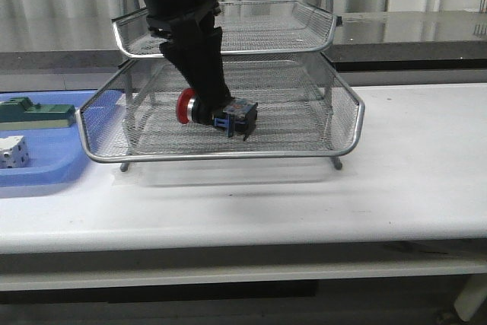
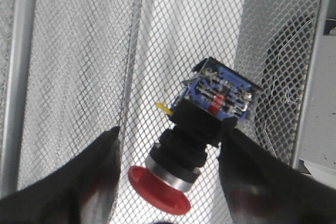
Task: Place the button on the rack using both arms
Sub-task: 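Carry the red button with the left gripper into the pulled-out tier, then open the left gripper to release the button and withdraw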
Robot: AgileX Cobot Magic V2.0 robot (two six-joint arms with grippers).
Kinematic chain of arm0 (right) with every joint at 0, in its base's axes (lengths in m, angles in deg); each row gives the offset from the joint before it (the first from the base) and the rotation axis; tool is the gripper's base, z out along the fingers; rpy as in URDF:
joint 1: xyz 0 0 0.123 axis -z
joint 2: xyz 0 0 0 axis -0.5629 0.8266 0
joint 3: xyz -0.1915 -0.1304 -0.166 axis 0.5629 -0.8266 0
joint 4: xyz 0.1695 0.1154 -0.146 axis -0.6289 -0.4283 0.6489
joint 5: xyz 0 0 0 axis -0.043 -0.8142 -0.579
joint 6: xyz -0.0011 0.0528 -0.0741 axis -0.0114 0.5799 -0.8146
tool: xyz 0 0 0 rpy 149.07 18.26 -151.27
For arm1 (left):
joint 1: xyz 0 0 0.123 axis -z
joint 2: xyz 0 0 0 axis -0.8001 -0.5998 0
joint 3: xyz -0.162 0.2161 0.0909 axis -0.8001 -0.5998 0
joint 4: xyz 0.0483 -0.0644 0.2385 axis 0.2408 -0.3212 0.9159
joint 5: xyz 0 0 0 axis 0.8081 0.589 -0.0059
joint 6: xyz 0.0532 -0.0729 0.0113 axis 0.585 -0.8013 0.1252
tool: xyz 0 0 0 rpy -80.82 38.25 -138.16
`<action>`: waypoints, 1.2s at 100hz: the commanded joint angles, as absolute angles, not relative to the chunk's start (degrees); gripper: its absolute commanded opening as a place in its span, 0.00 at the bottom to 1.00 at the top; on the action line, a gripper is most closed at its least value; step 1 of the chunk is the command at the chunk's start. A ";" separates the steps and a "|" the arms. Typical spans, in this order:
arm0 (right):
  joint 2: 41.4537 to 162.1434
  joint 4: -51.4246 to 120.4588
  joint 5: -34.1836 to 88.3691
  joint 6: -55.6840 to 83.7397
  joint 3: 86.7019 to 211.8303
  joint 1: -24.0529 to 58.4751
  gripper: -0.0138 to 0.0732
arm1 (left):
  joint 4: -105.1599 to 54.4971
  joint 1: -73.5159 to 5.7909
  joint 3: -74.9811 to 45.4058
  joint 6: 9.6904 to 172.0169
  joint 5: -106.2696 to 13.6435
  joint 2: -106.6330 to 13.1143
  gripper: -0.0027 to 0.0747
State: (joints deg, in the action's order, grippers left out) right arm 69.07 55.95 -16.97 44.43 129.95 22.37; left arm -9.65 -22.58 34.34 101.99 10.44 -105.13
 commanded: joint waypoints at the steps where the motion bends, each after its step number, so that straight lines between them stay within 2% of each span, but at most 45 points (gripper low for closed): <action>1: 69.32 56.97 -13.53 44.29 131.84 22.56 0.08 | -11.05 -22.24 36.98 101.44 11.04 -101.76 0.56; 33: 69.32 56.97 -13.53 44.29 131.84 22.56 0.08 | -11.94 -22.24 39.95 91.85 13.68 -97.79 0.56; 61: 69.32 56.97 -13.53 44.29 131.84 22.56 0.08 | -3.97 -23.19 39.95 81.57 13.68 -91.29 0.56; 83: 69.32 56.97 -13.53 44.29 131.84 22.56 0.08 | -3.97 -29.28 37.84 75.89 13.68 -85.61 0.56; 120: 69.32 56.97 -13.53 44.29 131.84 22.56 0.08 | -8.20 -46.15 27.13 73.94 8.97 -73.49 0.56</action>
State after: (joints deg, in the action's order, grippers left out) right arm 69.07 55.95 -16.97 44.43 129.95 22.37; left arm -4.95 -42.82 28.51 74.84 12.73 -78.92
